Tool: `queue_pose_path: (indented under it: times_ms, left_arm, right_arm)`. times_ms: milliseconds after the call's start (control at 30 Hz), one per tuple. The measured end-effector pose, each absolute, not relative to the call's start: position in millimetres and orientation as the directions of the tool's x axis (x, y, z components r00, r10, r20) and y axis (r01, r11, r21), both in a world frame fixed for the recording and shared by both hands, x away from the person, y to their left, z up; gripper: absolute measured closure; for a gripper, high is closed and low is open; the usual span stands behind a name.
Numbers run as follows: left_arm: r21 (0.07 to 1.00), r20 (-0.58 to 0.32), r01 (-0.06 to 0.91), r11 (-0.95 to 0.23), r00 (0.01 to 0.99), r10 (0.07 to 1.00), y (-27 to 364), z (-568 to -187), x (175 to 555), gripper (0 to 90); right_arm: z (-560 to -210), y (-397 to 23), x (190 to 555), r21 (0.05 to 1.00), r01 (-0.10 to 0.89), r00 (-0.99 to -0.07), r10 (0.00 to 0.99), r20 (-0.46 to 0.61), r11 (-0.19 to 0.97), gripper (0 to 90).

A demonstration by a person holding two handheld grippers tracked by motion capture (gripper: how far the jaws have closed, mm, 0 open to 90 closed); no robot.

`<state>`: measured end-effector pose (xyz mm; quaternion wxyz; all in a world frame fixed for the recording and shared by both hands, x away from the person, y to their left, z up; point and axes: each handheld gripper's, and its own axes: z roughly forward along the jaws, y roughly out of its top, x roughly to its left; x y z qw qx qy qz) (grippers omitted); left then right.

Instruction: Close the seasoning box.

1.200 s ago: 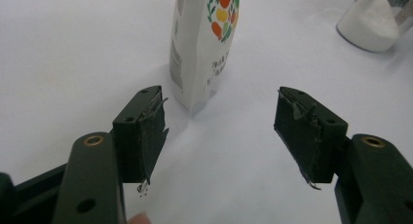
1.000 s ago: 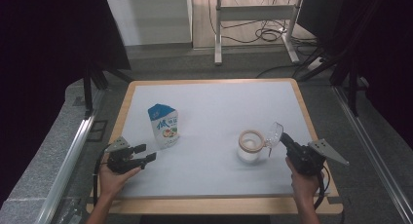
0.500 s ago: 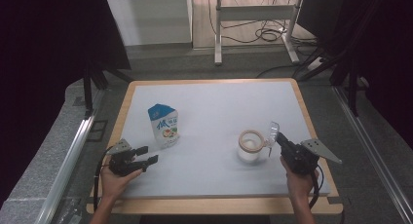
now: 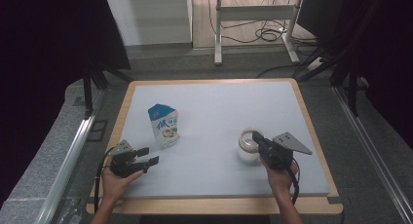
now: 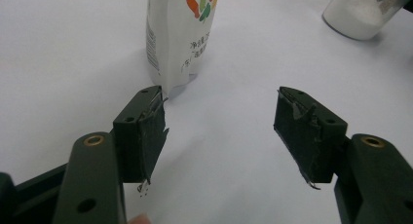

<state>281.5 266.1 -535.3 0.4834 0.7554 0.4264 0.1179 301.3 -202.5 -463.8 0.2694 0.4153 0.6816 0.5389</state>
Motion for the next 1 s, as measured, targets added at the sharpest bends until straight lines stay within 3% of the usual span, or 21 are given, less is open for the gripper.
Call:
queue_pose_path:
  times_ms: [600,1000]
  left_arm:
    - [0.829,-0.238,0.533,-0.171,0.613,0.753,266.3,-534.8,282.4,35.7]
    - [0.823,-0.241,0.540,-0.177,0.613,0.752,266.3,-536.5,282.8,35.7]
  right_arm:
    - [-465.8,-198.2,301.8,0.952,0.287,-0.565,0.821,0.081,0.103,89.9]
    - [-462.7,-258.0,299.4,0.954,0.296,-0.493,0.864,0.105,0.053,89.9]
